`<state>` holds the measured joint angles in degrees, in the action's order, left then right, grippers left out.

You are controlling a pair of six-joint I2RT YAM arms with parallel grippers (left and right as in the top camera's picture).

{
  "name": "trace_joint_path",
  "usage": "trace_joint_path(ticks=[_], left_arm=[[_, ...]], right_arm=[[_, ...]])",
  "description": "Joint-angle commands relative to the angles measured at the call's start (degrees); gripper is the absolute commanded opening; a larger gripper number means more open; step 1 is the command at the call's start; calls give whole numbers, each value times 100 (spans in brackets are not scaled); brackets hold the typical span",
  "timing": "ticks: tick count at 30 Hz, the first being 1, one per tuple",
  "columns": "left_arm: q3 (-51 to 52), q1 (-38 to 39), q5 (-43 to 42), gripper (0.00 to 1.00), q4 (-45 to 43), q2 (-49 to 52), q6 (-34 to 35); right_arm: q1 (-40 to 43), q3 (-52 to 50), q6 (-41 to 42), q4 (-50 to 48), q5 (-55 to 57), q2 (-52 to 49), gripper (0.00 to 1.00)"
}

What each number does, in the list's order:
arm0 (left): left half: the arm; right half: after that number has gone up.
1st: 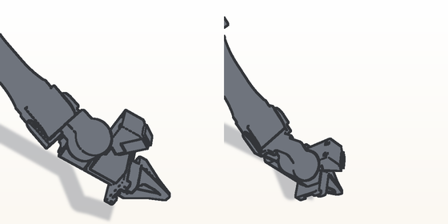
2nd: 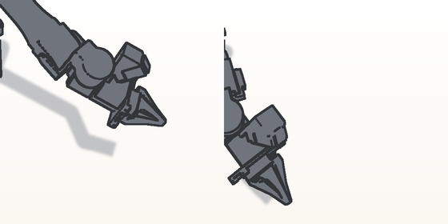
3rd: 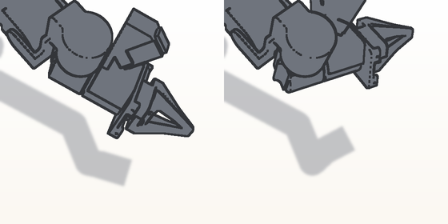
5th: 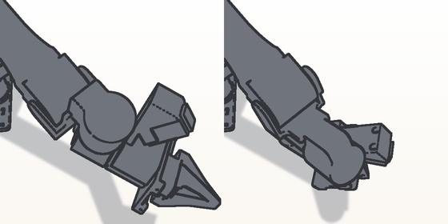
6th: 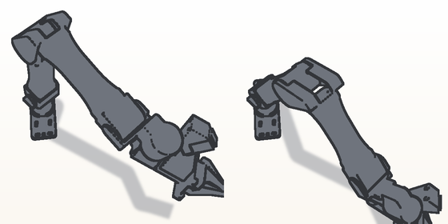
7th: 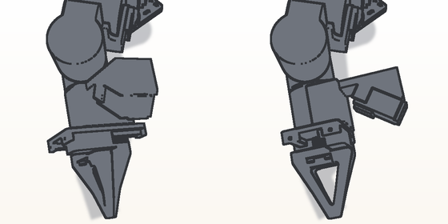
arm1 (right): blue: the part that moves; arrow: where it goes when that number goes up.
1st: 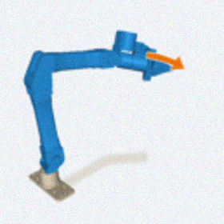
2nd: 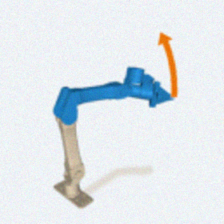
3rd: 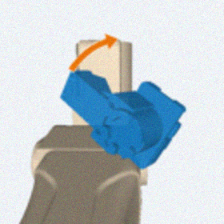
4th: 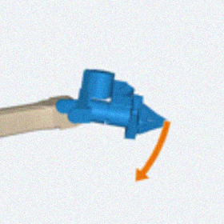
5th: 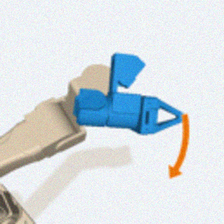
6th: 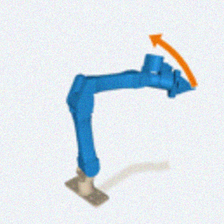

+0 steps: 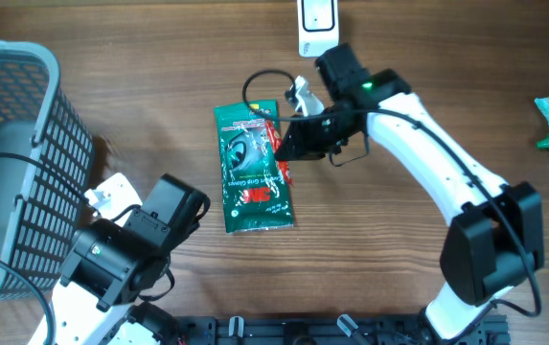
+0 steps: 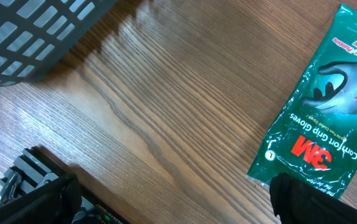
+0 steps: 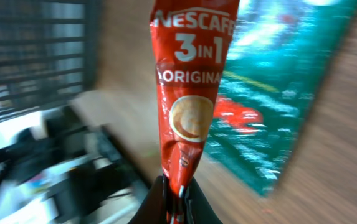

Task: Scan the item barcode
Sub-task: 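Grasp the red Nescafe stick beside the glove packet with right gripper, then lift the Nescafe stick and hold it at the white scanner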

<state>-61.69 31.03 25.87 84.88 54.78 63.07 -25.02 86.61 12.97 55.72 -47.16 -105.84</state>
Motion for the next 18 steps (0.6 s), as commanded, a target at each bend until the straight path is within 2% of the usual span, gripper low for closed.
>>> trace_joint_path(ticks=[1,4,10,15,18], left_arm=[[-20,-7,59,100,2,-24,-7],[-20,-7,59,100,4,-24,-7],[-20,-7,59,100,4,-24,-7],[-20,-7,59,100,4,-24,-7],[-20,-7,59,100,2,-24,-7]], right_arm=[[42,28,-883,-151,-2024,11,5],[39,28,-1523,-433,-3008,11,5],[37,28,-1808,-695,-3265,11,5],[35,28,-3790,-708,-3265,11,5],[28,28,-5357,-717,-3259,11,5]])
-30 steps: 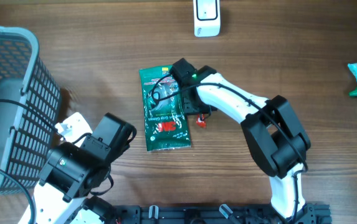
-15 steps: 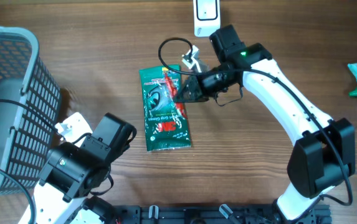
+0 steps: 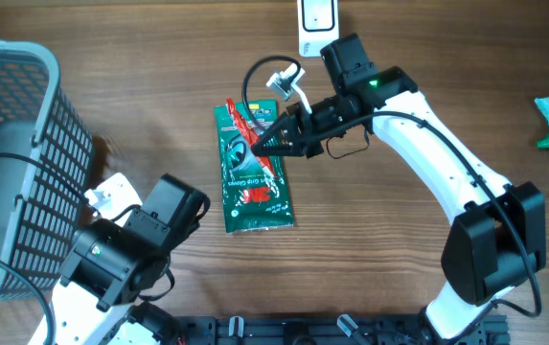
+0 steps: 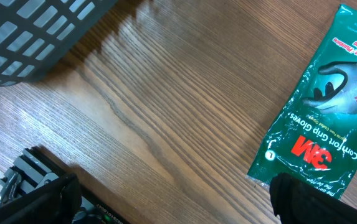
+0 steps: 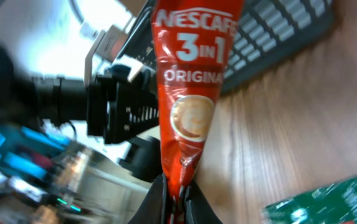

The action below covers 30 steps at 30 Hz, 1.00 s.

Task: Scan the item barcode
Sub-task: 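Lift the Nescafe stick and hold it at the white scanner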

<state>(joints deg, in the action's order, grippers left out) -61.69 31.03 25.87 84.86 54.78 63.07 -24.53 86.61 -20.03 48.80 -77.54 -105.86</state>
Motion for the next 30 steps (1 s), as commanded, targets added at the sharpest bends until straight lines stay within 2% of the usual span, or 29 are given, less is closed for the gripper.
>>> trace_joint_path(ticks=[1,4,8,11,13,16,20,30], left_arm=[[-20,-7,59,100,7,-24,-7],[-20,-7,59,100,4,-24,-7],[-20,-7,59,100,7,-24,-7],[-20,-7,59,100,7,-24,-7],[-20,-7,59,100,7,-24,-7],[-20,-7,59,100,7,-24,-7],[-20,-7,59,100,7,-24,-7],[-20,-7,57,100,7,-24,-7]], right_arm=[[-33,28,-2605,-39,-179,11,5],[-46,28,-3963,-385,-114,11,4],[-46,28,-4131,-1563,-389,13,5],[-46,28,-4070,-1624,-1285,11,5],[-46,28,-3744,-1497,-1547,11,5],[-210,28,-2551,-1467,-1547,13,4],[-393,31,-2114,-1493,-1545,48,5],[-382,31,761,-1821,-1543,385,5]])
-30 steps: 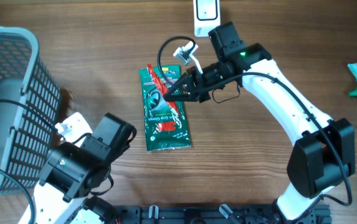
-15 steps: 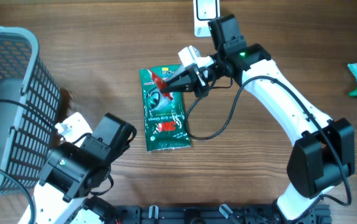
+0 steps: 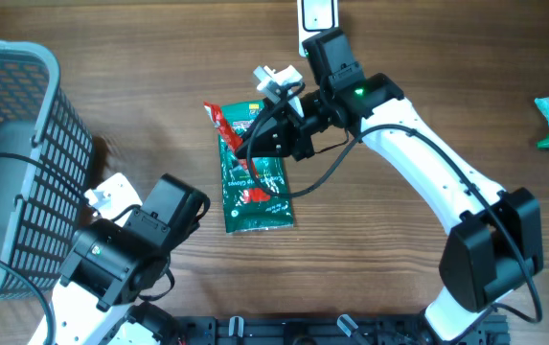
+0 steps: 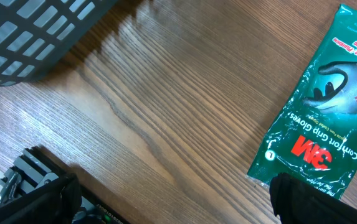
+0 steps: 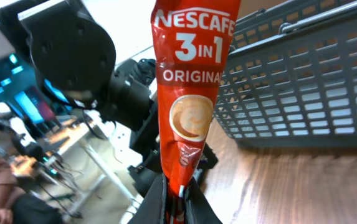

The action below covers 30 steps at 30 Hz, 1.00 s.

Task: Scan the item barcode
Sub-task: 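Lift the Nescafe stick and hold it at the white scanner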

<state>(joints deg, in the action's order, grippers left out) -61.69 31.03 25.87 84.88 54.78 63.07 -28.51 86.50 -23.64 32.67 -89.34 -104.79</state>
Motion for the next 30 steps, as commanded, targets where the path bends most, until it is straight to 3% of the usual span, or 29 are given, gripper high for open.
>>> trace_joint_path(ticks=[1,7,11,24,30], left_arm=[[-20,-7,59,100,4,-24,-7],[-20,-7,59,100,4,-24,-7],[-20,-7,57,100,4,-24,-7],[-20,-7,59,100,4,-24,-7],[-20,-7,59,100,4,-24,-7]], right_arm=[[15,42,1410,-348,-361,282,5],[120,42,3161,-1344,-361,282,5],[400,39,3834,-1351,-363,282,5],[1045,39,4360,400,-365,282,4],[1137,37,4472,466,-365,282,5]])
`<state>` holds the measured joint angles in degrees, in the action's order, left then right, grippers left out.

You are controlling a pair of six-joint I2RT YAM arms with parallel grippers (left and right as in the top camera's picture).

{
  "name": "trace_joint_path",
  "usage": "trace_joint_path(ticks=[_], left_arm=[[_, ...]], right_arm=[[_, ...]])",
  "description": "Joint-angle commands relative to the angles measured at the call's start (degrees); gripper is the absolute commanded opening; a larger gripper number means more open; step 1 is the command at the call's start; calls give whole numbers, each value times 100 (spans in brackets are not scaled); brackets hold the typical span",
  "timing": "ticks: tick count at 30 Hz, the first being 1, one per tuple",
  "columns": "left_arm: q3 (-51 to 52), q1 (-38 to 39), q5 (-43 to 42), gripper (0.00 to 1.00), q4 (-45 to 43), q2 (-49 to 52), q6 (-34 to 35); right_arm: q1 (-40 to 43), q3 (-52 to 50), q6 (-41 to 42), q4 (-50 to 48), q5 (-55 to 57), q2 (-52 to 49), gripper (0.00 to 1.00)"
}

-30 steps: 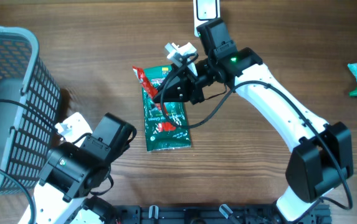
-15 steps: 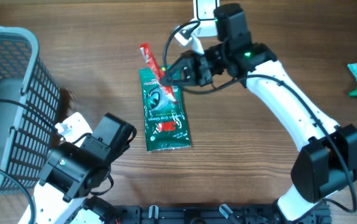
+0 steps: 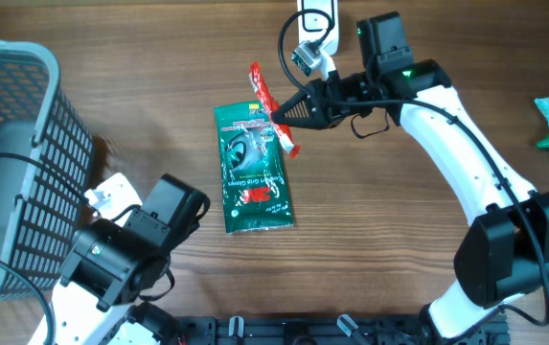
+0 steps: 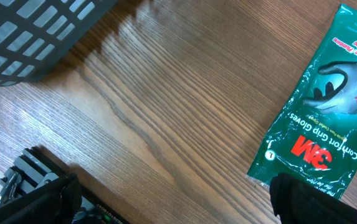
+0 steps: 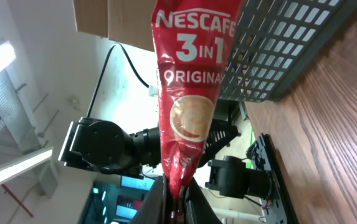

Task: Scan the item barcode
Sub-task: 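Lift the Nescafe stick and hold it at the white scanner, then carry the Nescafe stick to the right edge and release it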

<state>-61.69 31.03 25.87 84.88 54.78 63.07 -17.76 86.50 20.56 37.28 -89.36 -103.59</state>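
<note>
My right gripper is shut on a red Nescafe 3in1 sachet, held above the table just below the white barcode scanner at the back edge. In the right wrist view the sachet stands upright from the gripper, its front label facing the camera. A green 3M glove pack lies flat on the table under it, also visible in the left wrist view as the pack. My left gripper sits open low at the front left, its fingers apart with nothing between them.
A dark mesh basket stands at the left edge. Small tubes and bottles lie at the far right. A cable loops near the scanner.
My right gripper has moved right and back with the sachet, from over the pack's upper left to beside its upper right corner, nearer the scanner. The left arm is unchanged.
The right gripper held the sachet at the pack's right edge, then over the pack's top, then further left above its corner. Now it holds the sachet tilted near the scanner. The left arm and the glove pack have stayed put.
</note>
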Motion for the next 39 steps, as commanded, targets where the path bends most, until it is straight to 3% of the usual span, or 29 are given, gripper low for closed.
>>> trace_joint_path(ticks=[1,5,10,12,15,17,20,25,28,35,39], left_arm=[[-20,-7,59,100,4,-24,-7],[-20,-7,59,100,4,-24,-7],[-20,-7,59,100,4,-24,-7],[-20,-7,59,100,4,-24,-7],[-20,-7,59,100,4,-24,-7],[-20,-7,57,100,4,-24,-7],[-20,-7,59,100,4,-24,-7],[-20,-7,59,100,4,-24,-7],[-20,-7,59,100,4,-24,-7],[-20,-7,59,100,4,-24,-7],[-20,-7,59,100,4,-24,-7]], right_arm=[[63,37,46,2,-363,162,4],[63,-2,-354,-9,-175,162,4],[66,-157,-260,518,2704,160,4],[63,-157,-328,579,3047,160,4],[66,-157,-1115,446,3150,160,4],[59,-157,-1215,382,4017,160,4],[31,-157,-409,260,6164,118,4],[39,-122,-400,-752,6551,-210,5],[83,216,-208,-1139,7029,-984,4],[317,2741,199,-787,6968,-3053,5],[326,3475,356,-831,7055,-3606,4]])
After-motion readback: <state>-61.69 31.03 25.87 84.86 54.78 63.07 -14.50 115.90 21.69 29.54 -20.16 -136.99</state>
